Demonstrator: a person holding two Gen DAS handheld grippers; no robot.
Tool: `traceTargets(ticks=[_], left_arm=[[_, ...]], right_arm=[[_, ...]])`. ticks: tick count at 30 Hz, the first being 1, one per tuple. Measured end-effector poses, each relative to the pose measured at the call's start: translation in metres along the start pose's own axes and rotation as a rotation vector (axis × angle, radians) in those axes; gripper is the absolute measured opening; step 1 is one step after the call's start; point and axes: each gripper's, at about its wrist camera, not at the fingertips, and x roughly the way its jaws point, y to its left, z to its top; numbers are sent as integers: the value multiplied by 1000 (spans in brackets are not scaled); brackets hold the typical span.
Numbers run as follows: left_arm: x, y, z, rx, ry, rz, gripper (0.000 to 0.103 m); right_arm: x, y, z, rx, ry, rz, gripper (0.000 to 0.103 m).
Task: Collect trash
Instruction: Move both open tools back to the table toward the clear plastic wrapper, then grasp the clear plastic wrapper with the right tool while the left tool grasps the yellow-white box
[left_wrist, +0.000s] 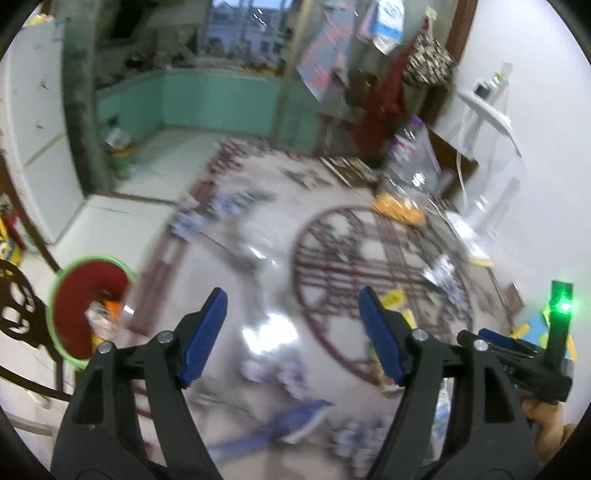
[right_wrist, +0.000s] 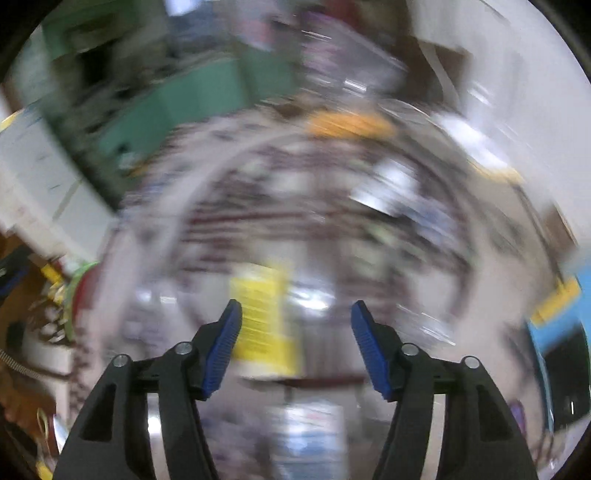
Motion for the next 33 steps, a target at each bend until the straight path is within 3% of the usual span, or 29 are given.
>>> traceTargets(ticks=[3, 6, 14, 15, 17, 20, 21, 29, 33], left_arm=[[21, -23, -11, 9, 59, -33, 71], [38, -45, -17, 31, 110, -55, 71], [74, -92, -27, 118, 190, -81, 75], [79, -96, -29, 131, 203, -83, 75], [91, -106, -32, 157, 233, -87, 75], [110, -118, -36, 184, 274, -95, 75], [114, -120, -37, 189, 284, -98, 75], [166, -146, -57, 249, 397, -106, 75], [182, -144, -61, 231, 437, -100, 75]], right_arm=[[11, -51, -15, 86, 49, -77, 67], [25, -78, -24, 143, 94, -87, 72], [58, -93, -37, 160, 185, -71, 77], [61, -93, -37, 157, 191, -64, 75], [67, -91, -35, 145, 194, -54, 56], [72, -88, -24, 108, 176, -44, 40], [72, -86, -19, 89, 169, -32, 20], [77, -80, 17, 32, 117, -52, 20], [78, -80, 27, 30, 102, -54, 20]])
